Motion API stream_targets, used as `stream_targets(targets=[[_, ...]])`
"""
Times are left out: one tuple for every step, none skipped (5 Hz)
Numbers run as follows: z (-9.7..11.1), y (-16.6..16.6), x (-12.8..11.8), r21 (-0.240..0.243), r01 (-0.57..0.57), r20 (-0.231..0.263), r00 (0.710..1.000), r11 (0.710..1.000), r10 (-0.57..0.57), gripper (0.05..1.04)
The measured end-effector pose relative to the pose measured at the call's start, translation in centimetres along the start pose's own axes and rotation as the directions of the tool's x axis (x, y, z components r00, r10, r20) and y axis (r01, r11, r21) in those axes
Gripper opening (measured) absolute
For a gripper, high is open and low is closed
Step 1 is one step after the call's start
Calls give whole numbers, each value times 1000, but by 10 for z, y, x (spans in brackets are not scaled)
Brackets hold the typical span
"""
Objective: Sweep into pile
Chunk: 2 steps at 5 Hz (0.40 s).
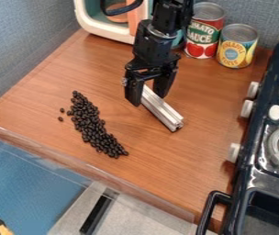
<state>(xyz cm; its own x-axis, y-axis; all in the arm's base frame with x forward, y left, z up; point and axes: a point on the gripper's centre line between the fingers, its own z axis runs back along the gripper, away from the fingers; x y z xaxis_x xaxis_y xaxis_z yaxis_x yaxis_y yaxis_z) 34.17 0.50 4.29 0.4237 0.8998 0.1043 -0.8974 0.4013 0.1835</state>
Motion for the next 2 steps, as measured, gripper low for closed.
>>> stream_targets(targets=[[1,-4,-4,-18,5,6,1000,1000,-5,998],[-6,-9,-8,-25,9,0,1000,1000,-9,998]])
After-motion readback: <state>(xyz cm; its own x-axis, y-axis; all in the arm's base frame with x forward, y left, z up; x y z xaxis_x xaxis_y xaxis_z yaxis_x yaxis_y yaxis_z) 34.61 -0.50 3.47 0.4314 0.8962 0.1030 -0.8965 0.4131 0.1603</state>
